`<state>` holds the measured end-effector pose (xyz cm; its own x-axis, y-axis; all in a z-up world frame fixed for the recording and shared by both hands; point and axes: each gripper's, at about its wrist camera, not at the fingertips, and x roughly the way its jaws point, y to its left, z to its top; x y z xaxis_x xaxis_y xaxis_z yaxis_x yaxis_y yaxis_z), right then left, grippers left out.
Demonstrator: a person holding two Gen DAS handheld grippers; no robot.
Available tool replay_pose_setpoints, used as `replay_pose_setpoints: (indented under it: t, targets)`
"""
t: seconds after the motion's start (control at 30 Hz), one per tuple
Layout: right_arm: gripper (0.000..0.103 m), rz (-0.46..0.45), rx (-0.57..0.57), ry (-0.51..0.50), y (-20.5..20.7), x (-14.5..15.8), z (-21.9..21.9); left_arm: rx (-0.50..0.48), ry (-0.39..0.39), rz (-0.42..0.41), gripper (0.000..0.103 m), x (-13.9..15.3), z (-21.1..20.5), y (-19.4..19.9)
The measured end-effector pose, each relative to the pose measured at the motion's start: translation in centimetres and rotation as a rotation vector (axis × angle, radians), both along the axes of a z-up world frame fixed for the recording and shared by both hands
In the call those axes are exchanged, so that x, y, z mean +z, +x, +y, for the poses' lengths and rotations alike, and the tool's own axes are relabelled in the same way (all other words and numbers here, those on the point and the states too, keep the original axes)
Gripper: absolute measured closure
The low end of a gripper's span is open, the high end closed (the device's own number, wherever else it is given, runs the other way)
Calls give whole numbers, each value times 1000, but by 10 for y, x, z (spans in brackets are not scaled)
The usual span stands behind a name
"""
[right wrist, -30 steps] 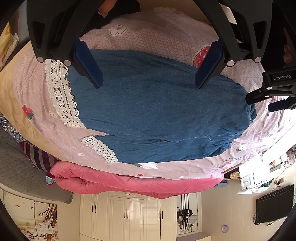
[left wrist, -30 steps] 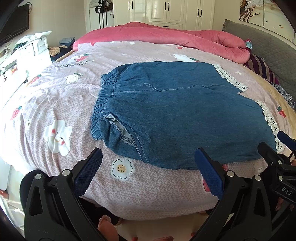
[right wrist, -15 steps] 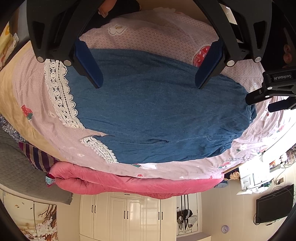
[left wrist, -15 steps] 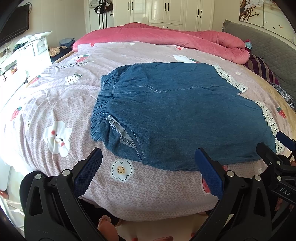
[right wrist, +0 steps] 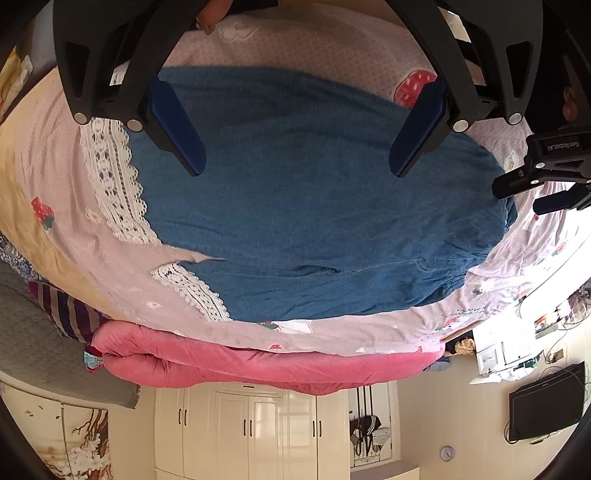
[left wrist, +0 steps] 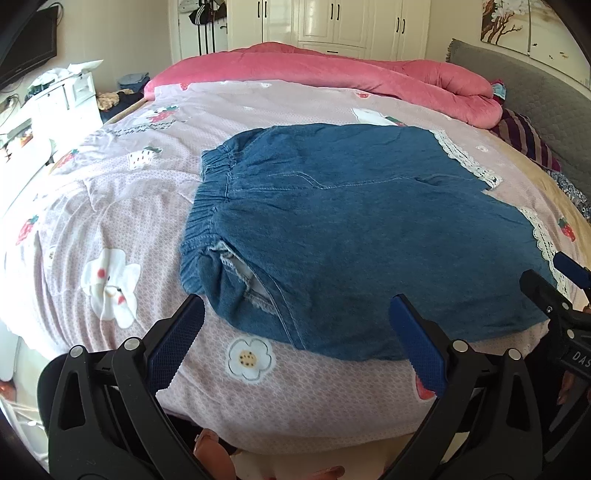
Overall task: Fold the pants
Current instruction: 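Grasp the waistband with the left tool while the right tool grasps the waistband too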
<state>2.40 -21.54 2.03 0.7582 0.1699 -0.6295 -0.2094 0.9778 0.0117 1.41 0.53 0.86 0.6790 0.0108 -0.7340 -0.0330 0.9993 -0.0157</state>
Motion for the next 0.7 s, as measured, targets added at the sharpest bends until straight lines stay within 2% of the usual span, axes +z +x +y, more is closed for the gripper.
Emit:
replay_pose_setpoints:
  t: [0.2, 0.4, 0.5, 0.7]
  targets:
    - [4, 7, 54, -6, 30, 8, 6, -4, -2, 8, 9, 5, 11, 23]
    - [4, 56, 120, 46, 83, 20, 17, 4, -7, -4, 9, 16, 26, 56]
    - [4, 54, 134, 7, 111, 23, 27, -6, -36, 21, 9, 19, 41, 82]
    - [4, 84, 192, -26, 159, 21, 48, 28, -7, 21, 9, 17, 77, 136]
